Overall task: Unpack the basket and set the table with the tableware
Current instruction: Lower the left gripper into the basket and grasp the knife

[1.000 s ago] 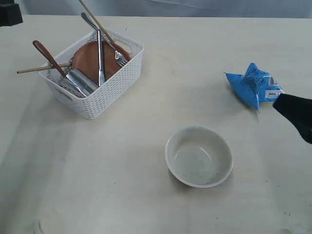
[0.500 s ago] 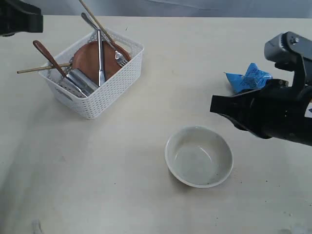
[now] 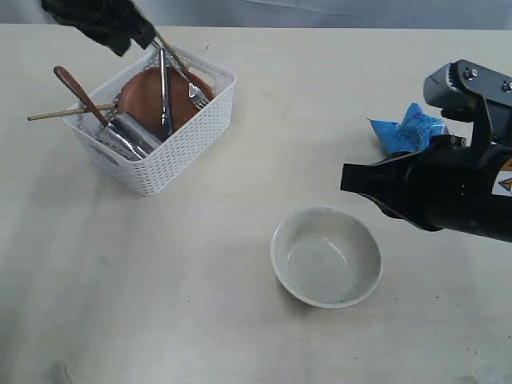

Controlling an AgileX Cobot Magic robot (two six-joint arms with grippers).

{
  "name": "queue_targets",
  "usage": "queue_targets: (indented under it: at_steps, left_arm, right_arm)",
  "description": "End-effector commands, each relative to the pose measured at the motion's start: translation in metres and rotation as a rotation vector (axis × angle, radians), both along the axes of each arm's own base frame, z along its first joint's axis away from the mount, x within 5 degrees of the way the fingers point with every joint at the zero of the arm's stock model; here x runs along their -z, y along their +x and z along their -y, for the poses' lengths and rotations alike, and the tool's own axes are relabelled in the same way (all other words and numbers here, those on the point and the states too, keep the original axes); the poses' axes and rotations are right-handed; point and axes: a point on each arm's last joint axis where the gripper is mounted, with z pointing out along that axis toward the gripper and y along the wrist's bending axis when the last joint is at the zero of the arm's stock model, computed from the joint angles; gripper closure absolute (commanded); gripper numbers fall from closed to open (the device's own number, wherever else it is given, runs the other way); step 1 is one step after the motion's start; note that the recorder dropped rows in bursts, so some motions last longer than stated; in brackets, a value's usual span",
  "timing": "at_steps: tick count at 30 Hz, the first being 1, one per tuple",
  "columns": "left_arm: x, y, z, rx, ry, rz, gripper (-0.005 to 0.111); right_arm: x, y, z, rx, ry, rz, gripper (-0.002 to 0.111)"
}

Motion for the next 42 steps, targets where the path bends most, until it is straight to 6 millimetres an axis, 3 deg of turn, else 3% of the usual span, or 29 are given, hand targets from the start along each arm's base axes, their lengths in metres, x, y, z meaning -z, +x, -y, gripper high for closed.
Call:
queue_targets:
  at_steps: [1,7,12,17,26,42]
  left_arm:
    - [-0.013,0.012,0.000,-0.237,0.009,0.060,0.065]
    - [-0.002,0.015,0.029,-0.311,-0.218,0.050,0.065]
    - [0.012,0.024,0.045,-0.370,-0.249,0.106,0.065]
    - [0.045,0.035,0.050,-0.451,-0.195,0.076,0.065]
    - [0.081,0.049,0.056,-0.582,-0.229,0.069,0.065]
    - [0.111,0.059,0.063,-0.571,-0.241,0.063,0.065]
  right_arm:
    - [-0.001,0.000,-0.001,-0.020,-0.015,0.015,0.109]
    - [-0.001,0.000,-0.001,-0.021,-0.018,0.014,0.109]
    - [-0.001,0.000,-0.001,-0.021,-0.018,0.014,0.109]
    - [-0.001,0.000,-0.001,-0.021,-0.018,0.014,0.109]
    - [0.000,0.000,-0.001,-0.023,-0.020,0.009,0.109]
    - [0.000,0.000,-0.001,-0.027,-0.023,0.014,0.109]
